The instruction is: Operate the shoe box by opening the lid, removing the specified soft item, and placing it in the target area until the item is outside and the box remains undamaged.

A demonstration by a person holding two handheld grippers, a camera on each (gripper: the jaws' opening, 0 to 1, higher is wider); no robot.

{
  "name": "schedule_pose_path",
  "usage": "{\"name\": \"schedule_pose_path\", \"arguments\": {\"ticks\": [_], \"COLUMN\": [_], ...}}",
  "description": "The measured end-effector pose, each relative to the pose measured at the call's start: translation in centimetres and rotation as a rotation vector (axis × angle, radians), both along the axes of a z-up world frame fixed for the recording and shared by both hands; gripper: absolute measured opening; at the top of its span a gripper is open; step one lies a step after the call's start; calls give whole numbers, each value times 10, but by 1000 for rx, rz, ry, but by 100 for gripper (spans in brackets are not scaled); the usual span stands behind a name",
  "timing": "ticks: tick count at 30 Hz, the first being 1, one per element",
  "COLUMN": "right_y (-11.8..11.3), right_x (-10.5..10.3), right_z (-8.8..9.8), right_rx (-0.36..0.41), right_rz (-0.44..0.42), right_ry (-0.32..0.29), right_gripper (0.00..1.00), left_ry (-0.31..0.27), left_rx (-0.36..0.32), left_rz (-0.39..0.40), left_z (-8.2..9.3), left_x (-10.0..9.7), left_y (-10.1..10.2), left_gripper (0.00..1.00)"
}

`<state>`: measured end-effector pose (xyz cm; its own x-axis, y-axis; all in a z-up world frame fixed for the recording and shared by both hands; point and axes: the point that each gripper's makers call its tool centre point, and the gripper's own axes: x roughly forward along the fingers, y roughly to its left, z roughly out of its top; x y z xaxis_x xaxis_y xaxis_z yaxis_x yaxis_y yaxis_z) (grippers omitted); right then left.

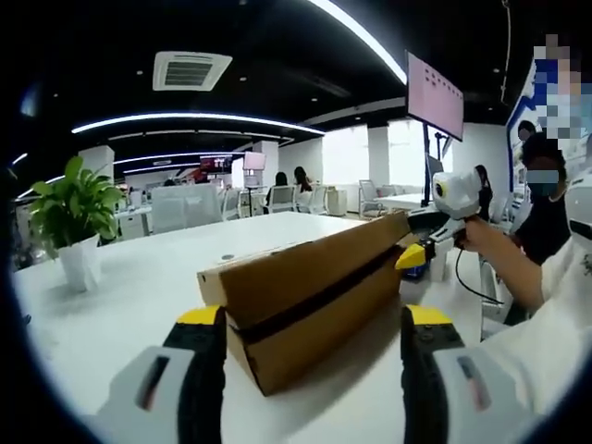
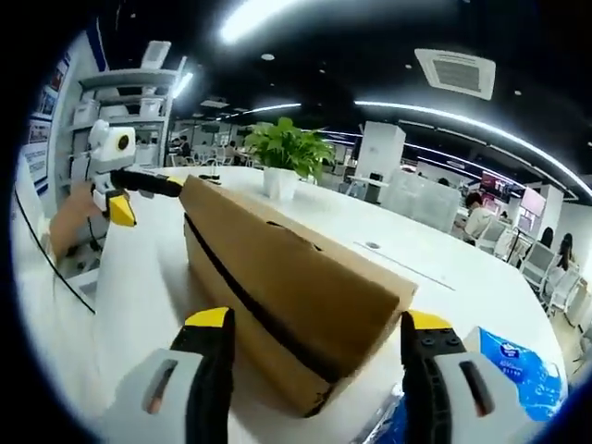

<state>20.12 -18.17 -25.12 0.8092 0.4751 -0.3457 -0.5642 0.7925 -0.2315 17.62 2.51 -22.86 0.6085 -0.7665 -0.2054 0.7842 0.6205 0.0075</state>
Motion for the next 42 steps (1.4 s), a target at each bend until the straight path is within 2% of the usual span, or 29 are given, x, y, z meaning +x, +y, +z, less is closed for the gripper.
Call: {"name": "schedule_pose_path", "arguments": {"ticks": [2, 6, 12, 17, 18, 20, 22, 26, 30, 32, 34, 37, 42], "right_y": [2, 3, 5, -4, -1, -4, -4, -4, -3, -4, -5, -4, -5], "right_x": [-1, -1, -1, 2, 1, 2, 4, 4, 2, 2, 3, 4, 5], "right_z": [-2, -2, -2, -7, -8, -11, -12, -11, -12, -11, -9, -9, -14], "right_rx": [-20, 0, 14, -73, -74, -139, -147, -149, -167, -178, -197, -205, -317], "right_rz": [-1, -1, -11, -47, -40, -48, -41, -38, -29, -25, -20, -15, -1], "right_ry": [-8, -6, -7, -41, -36, -45, -54, -64, -70, -74, -103, -111, -150], "right_gripper": [80, 79, 79, 69, 70, 69, 70, 70, 69, 68, 69, 69, 69], "left_ry": [0, 1, 5, 9, 9, -2, -25, -28, -41, -44, -38, -59, -95], "left_rx": [6, 31, 24, 44, 47, 84, 105, 106, 139, 142, 145, 142, 146], "left_rz": [2, 1, 8, 19, 21, 21, 22, 31, 40, 42, 42, 51, 55], "left_z": [-2, -5, -6, -11, -12, -13, -12, -11, -14, -14, -12, -9, -11], "left_x": [0, -1, 0, 3, 3, 4, 4, 5, 7, 8, 8, 8, 11], "left_y": [0, 3, 4, 6, 6, 9, 9, 8, 10, 10, 9, 10, 12], "left_gripper": [80, 79, 77, 76, 75, 72, 70, 72, 71, 70, 71, 71, 70]}}
